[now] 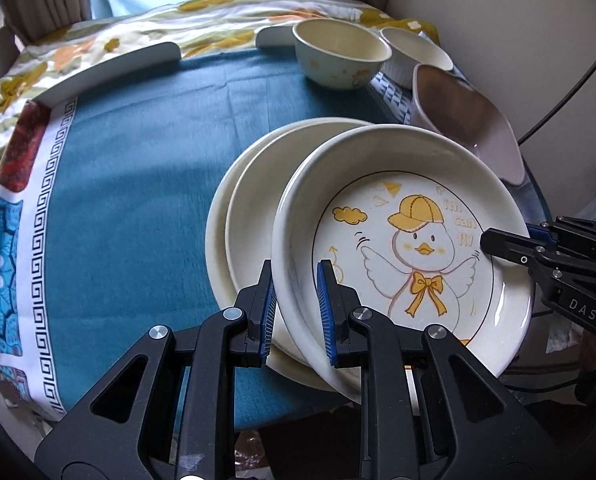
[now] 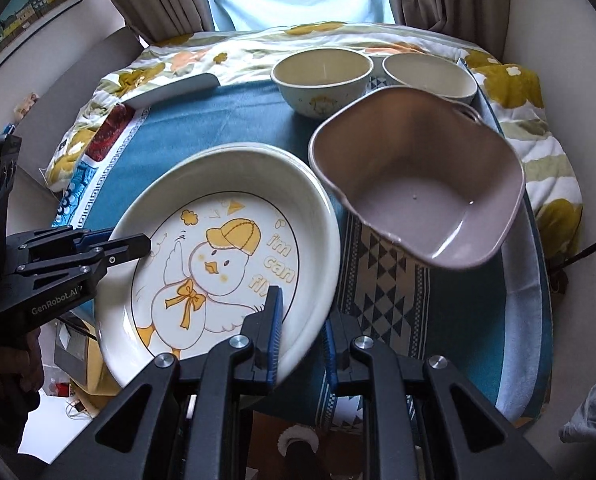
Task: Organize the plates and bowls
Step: 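Carry the duck-print plate and lower it onto the stacked plates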
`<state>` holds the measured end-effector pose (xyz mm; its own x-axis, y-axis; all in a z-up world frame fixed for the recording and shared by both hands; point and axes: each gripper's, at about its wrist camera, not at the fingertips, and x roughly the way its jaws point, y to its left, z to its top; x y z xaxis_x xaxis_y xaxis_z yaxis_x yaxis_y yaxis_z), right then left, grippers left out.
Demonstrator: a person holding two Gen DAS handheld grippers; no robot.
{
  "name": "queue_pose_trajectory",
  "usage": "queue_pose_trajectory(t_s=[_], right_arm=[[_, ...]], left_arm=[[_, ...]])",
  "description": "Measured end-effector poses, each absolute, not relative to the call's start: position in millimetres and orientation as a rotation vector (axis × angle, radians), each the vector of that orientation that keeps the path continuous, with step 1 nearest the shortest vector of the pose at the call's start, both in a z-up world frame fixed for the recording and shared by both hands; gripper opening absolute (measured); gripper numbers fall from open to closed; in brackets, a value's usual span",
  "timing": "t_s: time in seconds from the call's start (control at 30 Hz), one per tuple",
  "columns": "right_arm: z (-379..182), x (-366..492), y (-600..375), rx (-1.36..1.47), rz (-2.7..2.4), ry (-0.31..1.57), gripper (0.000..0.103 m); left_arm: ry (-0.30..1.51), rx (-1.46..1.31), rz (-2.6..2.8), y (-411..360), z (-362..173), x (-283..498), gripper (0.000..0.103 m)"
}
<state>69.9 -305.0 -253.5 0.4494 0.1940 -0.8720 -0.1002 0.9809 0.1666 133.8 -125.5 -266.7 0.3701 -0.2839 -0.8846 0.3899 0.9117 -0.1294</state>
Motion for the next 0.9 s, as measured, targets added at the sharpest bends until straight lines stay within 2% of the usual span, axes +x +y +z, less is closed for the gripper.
queue_pose_trajectory(t_s=[0.47, 0.9], right_arm=[[-260, 76, -300, 0.083, 0.165, 1.088, 0.017], [-264, 82, -294, 0.070, 0.162, 1.086, 0.017]], left_arm=[[1.081, 0.193, -0.396, -133, -274, 146, 0.017], [1.002, 0.397, -0.301, -150, -274, 143, 0.017]])
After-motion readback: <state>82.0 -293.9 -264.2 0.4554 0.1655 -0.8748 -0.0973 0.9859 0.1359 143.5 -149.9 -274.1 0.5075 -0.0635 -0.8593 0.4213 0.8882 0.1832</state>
